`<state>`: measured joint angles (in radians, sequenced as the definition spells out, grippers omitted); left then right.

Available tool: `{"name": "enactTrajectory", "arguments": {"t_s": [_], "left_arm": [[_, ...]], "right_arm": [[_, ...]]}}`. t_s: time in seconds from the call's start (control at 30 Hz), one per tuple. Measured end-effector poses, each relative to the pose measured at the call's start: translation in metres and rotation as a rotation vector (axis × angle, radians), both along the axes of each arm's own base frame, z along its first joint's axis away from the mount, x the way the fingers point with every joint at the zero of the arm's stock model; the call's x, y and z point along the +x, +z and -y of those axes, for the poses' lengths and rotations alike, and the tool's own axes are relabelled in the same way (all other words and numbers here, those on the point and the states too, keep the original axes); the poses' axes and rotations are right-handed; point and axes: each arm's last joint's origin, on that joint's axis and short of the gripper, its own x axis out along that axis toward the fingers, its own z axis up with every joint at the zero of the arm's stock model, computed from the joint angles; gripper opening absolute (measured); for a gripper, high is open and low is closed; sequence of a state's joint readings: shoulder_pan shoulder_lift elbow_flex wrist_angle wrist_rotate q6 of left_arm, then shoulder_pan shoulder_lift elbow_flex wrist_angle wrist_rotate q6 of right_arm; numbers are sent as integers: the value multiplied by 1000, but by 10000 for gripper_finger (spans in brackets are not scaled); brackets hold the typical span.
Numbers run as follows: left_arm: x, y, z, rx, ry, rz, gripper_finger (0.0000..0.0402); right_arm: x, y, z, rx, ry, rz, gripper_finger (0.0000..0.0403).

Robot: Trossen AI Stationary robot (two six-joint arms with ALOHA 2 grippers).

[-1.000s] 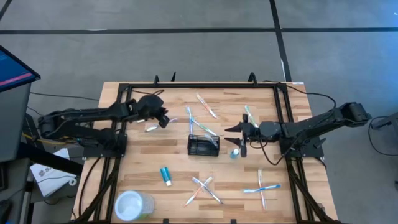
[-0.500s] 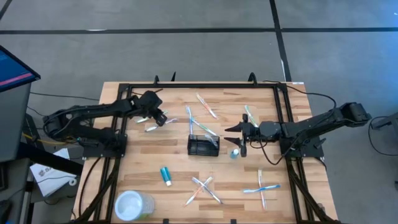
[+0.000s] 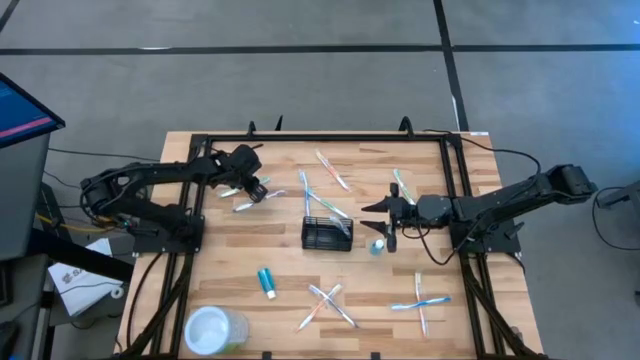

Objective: Pick & Place toothbrushing station
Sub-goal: Put the left green toothbrush into the wire organizer

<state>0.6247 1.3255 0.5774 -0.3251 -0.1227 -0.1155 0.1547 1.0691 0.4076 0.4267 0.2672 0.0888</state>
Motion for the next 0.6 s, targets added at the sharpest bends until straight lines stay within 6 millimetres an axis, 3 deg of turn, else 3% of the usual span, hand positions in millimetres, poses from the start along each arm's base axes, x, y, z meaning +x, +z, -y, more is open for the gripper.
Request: {"name": "enactTrajectory", "arguments": {"t_s": [0.6], "left_arm": [[2,-9,-2,15,-28,-66,81]], "right_arm": [[0,0,0,-10,2,0,161]]}}
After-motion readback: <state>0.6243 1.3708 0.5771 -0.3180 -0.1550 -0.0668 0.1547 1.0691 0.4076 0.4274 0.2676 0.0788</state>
